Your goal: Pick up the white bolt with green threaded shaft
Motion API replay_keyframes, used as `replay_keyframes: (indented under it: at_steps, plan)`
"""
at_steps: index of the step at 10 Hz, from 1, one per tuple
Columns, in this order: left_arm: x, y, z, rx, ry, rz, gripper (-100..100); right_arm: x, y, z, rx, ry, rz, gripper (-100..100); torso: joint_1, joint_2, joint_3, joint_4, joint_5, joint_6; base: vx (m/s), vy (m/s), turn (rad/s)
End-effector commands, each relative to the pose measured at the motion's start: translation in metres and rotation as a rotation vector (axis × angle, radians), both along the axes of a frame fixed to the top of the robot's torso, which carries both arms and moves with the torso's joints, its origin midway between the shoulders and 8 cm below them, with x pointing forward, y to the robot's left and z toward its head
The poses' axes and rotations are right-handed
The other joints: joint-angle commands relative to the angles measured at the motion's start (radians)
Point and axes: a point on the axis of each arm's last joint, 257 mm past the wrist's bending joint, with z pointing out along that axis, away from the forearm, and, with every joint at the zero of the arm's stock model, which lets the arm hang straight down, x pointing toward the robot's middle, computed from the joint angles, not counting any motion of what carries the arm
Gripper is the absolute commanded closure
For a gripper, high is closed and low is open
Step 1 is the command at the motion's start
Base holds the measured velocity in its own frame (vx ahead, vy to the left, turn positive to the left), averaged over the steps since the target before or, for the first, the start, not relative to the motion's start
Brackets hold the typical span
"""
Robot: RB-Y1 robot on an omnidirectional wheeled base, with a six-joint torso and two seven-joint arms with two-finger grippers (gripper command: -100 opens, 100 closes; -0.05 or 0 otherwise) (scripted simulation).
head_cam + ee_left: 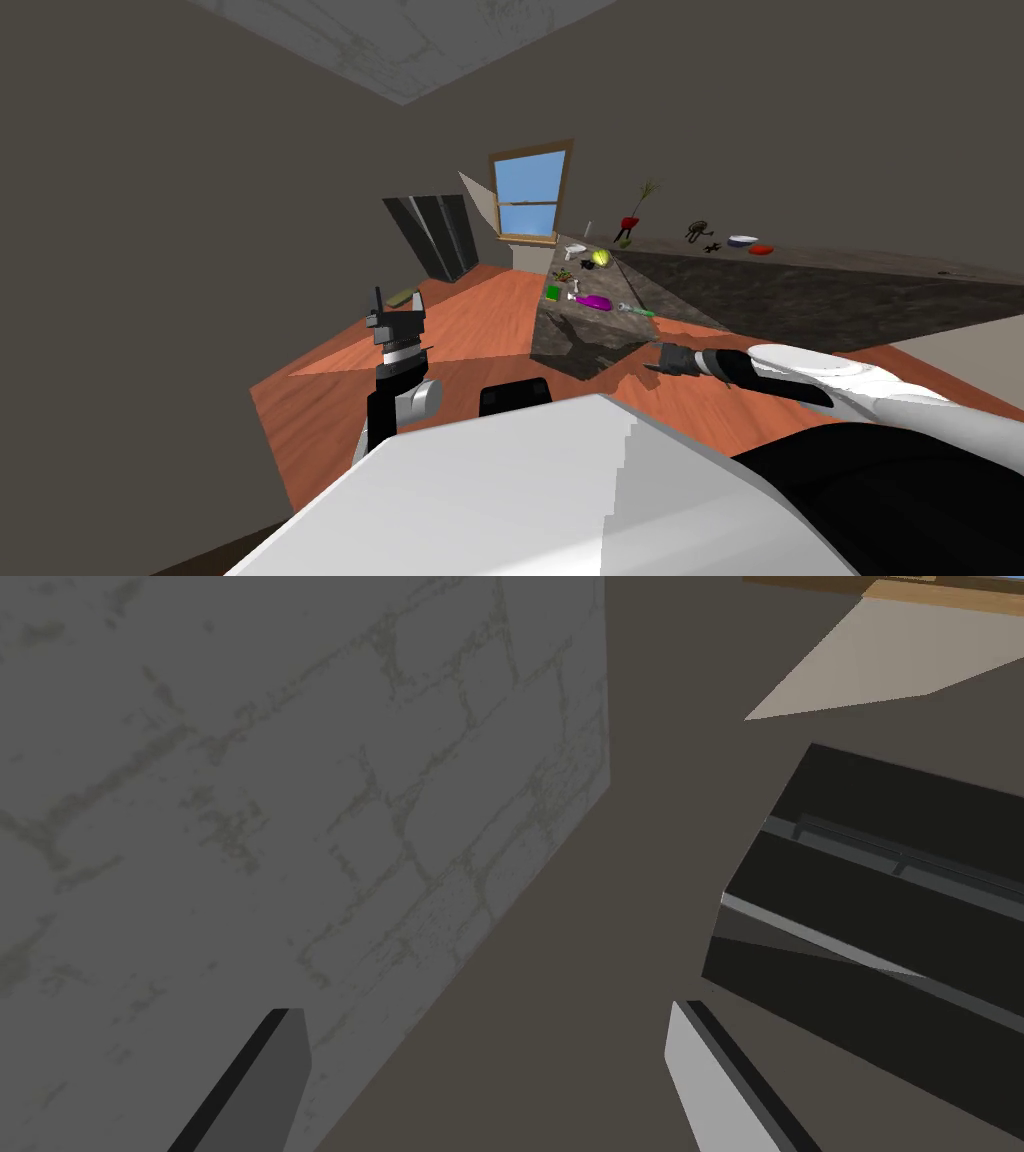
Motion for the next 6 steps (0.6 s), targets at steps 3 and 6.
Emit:
replay_keyframes:
  at_steps: [3,6]
  plan:
    - [0.000,0.000,0.000,0.000,0.000,0.000,0,-0.014,-0.065,0.030,-0.195,0.083,0.072,-100,-0.004,-0.006,-0.003,-0.001,-0.001,0.000,0.160,-0.081,0.218]
    - [0.000,0.000,0.000,0.000,0.000,0.000,0,-0.027,-0.099,0.046,-0.289,0.142,0.104,-100,-0.004,-0.008,-0.005,-0.002,-0.001,0.000,0.165,-0.107,0.157]
